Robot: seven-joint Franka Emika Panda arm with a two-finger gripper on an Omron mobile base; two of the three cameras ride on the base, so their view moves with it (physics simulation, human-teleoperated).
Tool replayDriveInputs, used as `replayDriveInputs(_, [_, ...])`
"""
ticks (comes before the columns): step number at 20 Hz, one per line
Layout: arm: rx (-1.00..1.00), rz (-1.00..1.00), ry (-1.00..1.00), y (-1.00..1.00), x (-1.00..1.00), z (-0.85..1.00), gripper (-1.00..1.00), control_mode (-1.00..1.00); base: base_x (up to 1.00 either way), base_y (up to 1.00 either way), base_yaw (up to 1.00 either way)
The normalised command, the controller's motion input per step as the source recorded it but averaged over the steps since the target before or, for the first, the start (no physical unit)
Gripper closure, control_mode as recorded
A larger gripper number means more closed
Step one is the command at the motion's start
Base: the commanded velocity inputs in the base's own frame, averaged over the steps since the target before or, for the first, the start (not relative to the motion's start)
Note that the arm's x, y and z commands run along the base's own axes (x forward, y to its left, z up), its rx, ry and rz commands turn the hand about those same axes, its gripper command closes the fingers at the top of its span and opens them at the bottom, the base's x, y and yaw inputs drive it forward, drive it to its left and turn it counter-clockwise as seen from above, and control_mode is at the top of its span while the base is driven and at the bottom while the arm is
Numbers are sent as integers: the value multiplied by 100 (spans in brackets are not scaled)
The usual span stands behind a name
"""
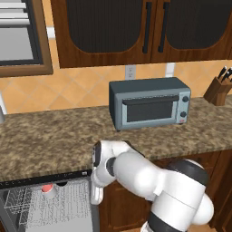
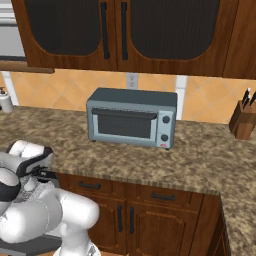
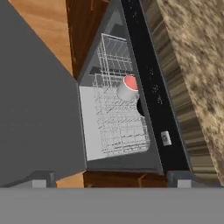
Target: Pick up the cup and bowl from the counter, place them in the dishwasher, and close the dishwasher door.
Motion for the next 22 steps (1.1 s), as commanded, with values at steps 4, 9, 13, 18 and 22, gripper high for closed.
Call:
replayDriveInputs(4, [-9, 3, 41, 100, 1, 100, -100, -100, 0, 0, 0])
replayDriveInputs(9, [-46, 10, 65, 88, 0, 74, -100, -100, 0, 0, 0])
replayDriveInputs(13, [-57, 13, 71, 81, 4, 67, -100, -100, 0, 0, 0])
replayDriveInputs(18, [-60, 18, 60, 91, 7, 90, -100, -100, 0, 0, 0])
replayDriveInputs(22, [-60, 15, 40, 99, -15, 98, -100, -100, 0, 0, 0])
